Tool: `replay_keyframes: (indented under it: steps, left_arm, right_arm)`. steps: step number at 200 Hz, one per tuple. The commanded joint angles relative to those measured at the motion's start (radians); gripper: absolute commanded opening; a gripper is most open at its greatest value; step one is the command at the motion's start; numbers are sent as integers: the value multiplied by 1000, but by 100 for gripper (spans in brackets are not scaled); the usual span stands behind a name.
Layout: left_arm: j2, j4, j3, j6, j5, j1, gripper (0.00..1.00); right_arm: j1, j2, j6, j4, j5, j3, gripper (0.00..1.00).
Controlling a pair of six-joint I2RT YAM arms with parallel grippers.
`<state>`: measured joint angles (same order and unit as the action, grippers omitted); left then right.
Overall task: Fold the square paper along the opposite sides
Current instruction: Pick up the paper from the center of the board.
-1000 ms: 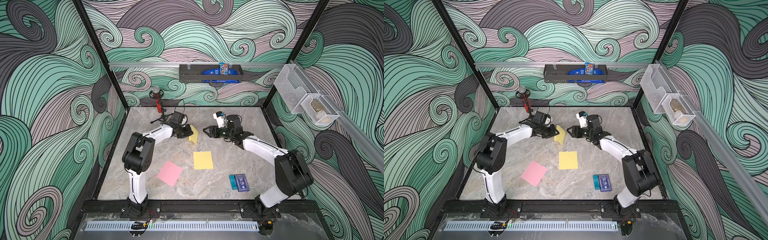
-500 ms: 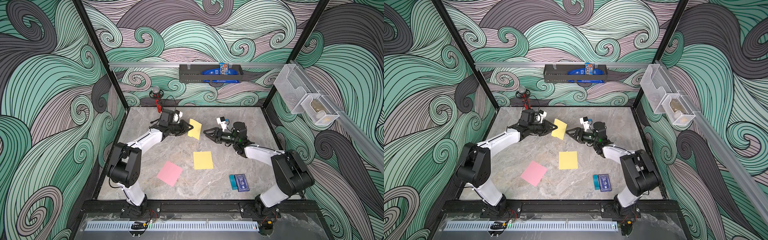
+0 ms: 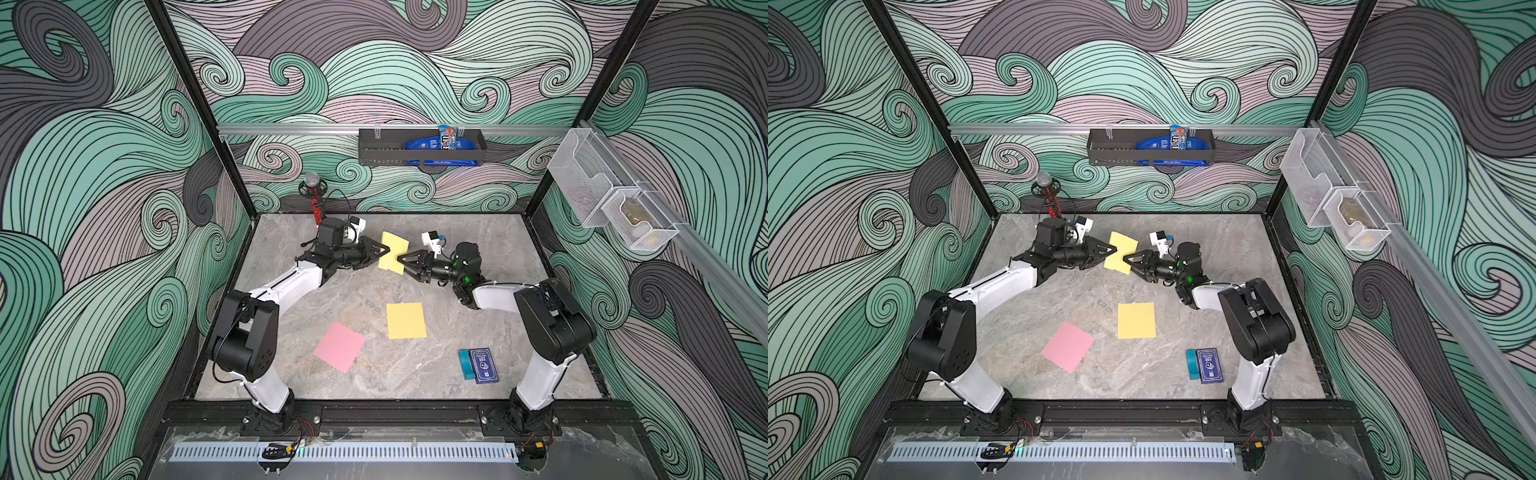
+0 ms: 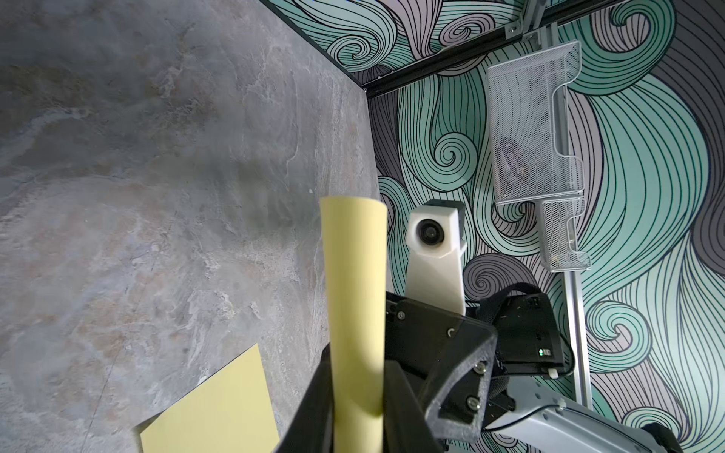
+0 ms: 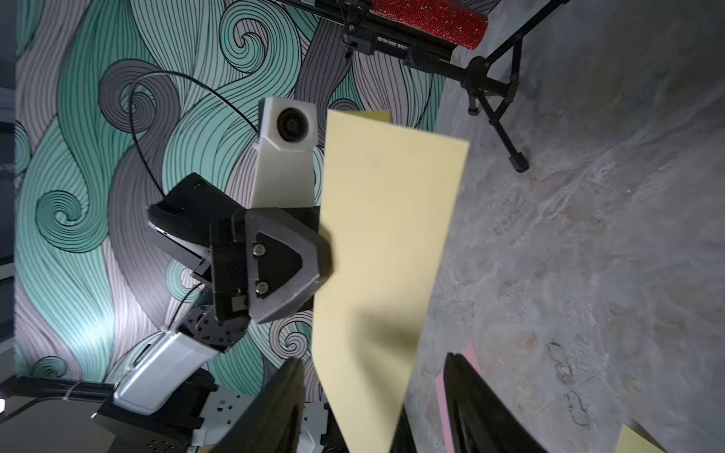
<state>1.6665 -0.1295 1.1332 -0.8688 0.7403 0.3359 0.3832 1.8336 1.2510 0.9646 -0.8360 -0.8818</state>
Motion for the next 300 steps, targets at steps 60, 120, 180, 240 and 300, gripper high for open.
replay_keyframes:
  steps: [60,120,180,240,300]
  left_arm:
    - [-35,-25,-4,10,23,-22,28]
    - [-78,34,10,64,94,-113,71]
    - [-112,-322,-115,-134,265,-110,87]
    - [-116,-495,-157,-244,292,-74,67]
    - [-136,-291,-113,-93,258,-74,33]
  right_arm:
    - [3,1,-59,-64,-3,-90,0]
    - [-31,-155,-311,-371,-79,-134,0]
    - [5,-213,-372,-468,-112,-138,0]
    - [-8,-195,-424,-578,-135,-154,0]
    - [-62,-224,-502,-723,-167,-186,0]
